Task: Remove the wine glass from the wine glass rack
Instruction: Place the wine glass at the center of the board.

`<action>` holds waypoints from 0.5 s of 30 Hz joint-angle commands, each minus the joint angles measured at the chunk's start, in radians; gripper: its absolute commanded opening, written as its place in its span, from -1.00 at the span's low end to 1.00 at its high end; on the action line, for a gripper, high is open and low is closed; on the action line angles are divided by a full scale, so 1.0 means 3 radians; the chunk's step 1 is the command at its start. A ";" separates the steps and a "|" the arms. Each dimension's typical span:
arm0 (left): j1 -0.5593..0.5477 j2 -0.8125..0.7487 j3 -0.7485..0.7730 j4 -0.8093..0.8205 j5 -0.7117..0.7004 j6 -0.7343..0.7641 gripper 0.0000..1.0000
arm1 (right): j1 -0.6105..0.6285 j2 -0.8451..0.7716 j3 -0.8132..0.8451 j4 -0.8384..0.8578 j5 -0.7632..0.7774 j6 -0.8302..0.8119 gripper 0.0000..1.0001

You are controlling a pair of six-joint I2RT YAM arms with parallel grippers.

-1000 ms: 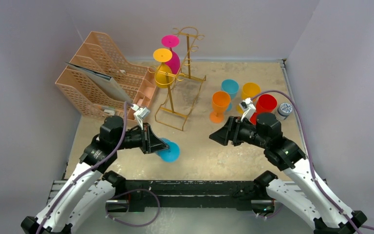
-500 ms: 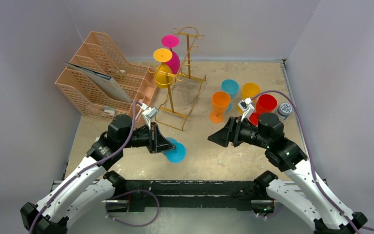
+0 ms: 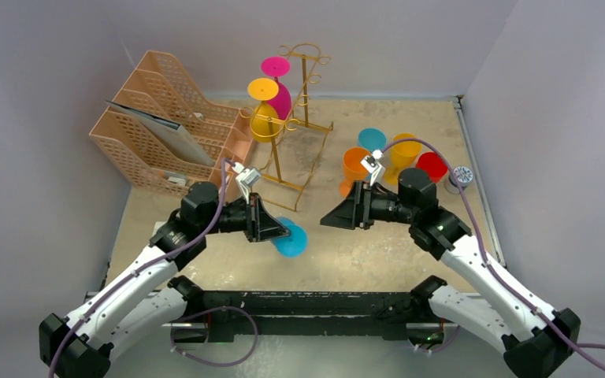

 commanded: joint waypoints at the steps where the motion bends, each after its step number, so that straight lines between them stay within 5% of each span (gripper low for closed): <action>1: -0.0027 0.0114 -0.0018 0.0651 0.0138 -0.0187 -1.00 | 0.0072 0.0180 0.0020 0.0360 -0.0333 0.0069 0.35; 15: -0.0062 0.0134 -0.0120 0.1012 0.0067 -0.0409 -1.00 | 0.0432 0.0640 0.0090 0.0698 -0.0476 0.0006 -0.08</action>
